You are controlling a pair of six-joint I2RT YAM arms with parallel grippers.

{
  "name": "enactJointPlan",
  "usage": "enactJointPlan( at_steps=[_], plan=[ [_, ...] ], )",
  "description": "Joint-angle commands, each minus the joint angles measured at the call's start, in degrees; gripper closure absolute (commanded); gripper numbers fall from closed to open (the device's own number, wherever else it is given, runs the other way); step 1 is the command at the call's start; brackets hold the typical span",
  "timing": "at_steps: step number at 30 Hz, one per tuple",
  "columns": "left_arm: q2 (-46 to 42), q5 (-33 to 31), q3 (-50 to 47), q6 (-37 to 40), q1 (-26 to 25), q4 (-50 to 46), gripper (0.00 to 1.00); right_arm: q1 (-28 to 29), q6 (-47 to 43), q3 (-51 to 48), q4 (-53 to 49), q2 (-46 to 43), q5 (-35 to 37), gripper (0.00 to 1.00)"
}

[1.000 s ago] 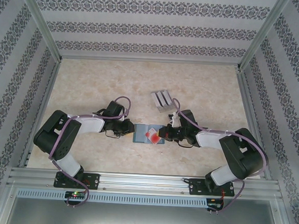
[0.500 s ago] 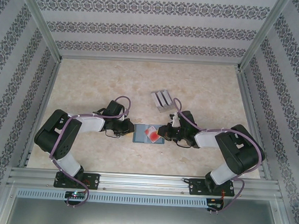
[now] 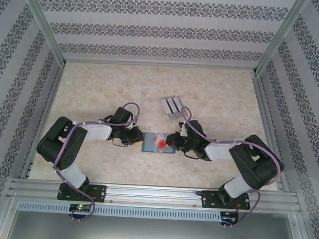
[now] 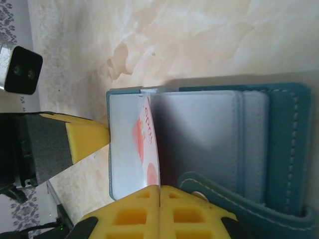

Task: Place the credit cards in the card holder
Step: Insert the credit card into the card slot.

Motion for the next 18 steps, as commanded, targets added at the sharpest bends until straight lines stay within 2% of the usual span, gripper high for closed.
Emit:
enactJointPlan(
  at_steps=[1, 6, 9, 14, 18],
  plan=[
    [4.4, -3.9, -0.2, 0.8, -0.8, 1.8, 0.82, 1.7, 1.6, -0.8, 0.3, -0.8, 5.4, 0.93],
    [4.6, -4.0, -0.2, 0.7, -0.8, 1.7, 0.82, 3.1, 2.1, -0.9, -2.7, -1.8, 8.0, 0.79],
    [4.7, -3.3, -0.2, 0.4, -0.8, 2.1, 0.82, 3.2, 1.1, -0.5, -3.9, -2.0, 7.2, 0.77],
    [4.7, -3.9, 0.0, 0.6, -0.8, 1.7, 0.82, 3.3, 0.6, 0.4, -5.2, -1.9, 6.0, 0.83],
    [4.9, -3.5, -0.4, 0.3, -0.8, 2.4, 0.82, 3.8, 2.7, -0.5, -4.9, -2.9, 9.5, 0.92]
  ],
)
